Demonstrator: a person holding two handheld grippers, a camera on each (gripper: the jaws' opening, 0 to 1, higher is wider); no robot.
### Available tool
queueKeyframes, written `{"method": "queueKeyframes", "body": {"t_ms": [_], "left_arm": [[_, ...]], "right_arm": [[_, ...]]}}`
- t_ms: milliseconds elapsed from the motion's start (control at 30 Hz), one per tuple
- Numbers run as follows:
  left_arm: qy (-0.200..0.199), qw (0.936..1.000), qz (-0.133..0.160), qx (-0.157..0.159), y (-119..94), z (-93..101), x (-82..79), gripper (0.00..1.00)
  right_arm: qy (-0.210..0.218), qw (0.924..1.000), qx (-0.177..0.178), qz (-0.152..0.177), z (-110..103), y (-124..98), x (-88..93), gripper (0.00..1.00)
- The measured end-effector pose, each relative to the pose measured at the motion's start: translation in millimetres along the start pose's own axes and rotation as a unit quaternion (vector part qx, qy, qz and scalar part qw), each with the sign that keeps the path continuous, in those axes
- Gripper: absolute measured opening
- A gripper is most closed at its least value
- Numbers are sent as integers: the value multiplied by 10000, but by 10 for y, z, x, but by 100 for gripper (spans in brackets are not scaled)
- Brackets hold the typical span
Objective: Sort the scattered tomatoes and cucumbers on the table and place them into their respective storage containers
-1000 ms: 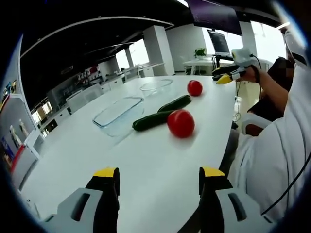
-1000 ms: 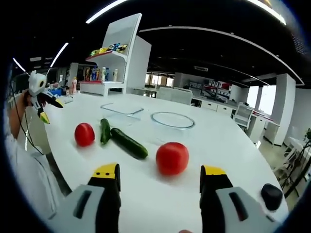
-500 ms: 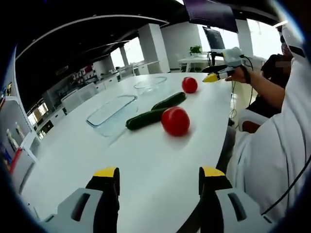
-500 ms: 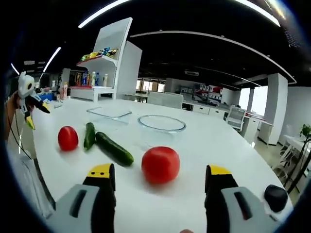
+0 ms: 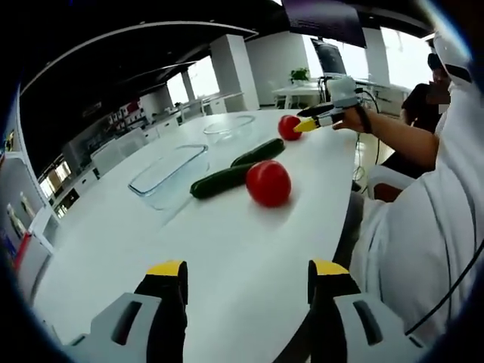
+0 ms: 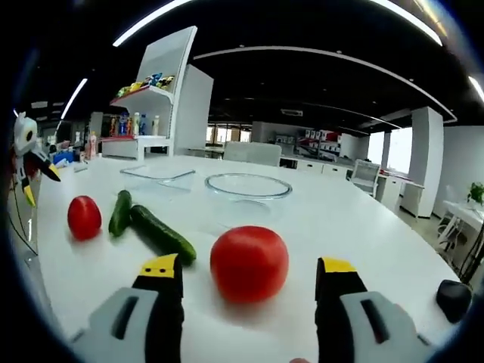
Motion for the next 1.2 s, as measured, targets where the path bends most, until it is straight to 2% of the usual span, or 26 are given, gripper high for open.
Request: {"method": "queueKeyframes", "body": {"t_ms": [167, 300, 400, 467, 533, 600, 700, 1200], "left_arm": [[9, 10000, -5, 3, -6, -12, 3, 63], [-41, 10000, -14, -65, -1, -42, 12, 62], [-192, 9987, 474, -66, -26, -49, -128, 61], [-206, 9981, 565, -121, -51, -77, -162, 61], [-152, 9983, 537, -191, -51, -92, -161, 61], [-134, 9987, 458, -192, -46, -89, -131, 61], [-151, 9990, 390, -157, -34, -81, -77, 61], [-241, 9992, 291, -139, 2, -89, 8, 61]], "right_arm": [[162, 9998, -118, -90, -69, 97, 43, 70], [159, 9996, -210, 23, -134, 156, 58, 70], [300, 9993, -200, 57, -153, 198, 50, 70], [305, 9993, -192, 51, -169, 223, 49, 68], [251, 9995, -175, 3, -184, 245, 62, 67], [212, 9996, -148, -82, -182, 254, 90, 60], [198, 9997, -16, -109, -151, 261, 90, 54], [170, 9998, 64, -92, -125, 277, 82, 51]]}}
Point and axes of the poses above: the point that each gripper's makers call its tool centre point, and the gripper's own axes: y roughly forward along the fingers, z roughly to its right, x roughly out of its underside, the point moved 3 cm from there along -y, roughly backward along the fingers, and after that the axes turned 12 degrees about x, right-handed, at the moved point
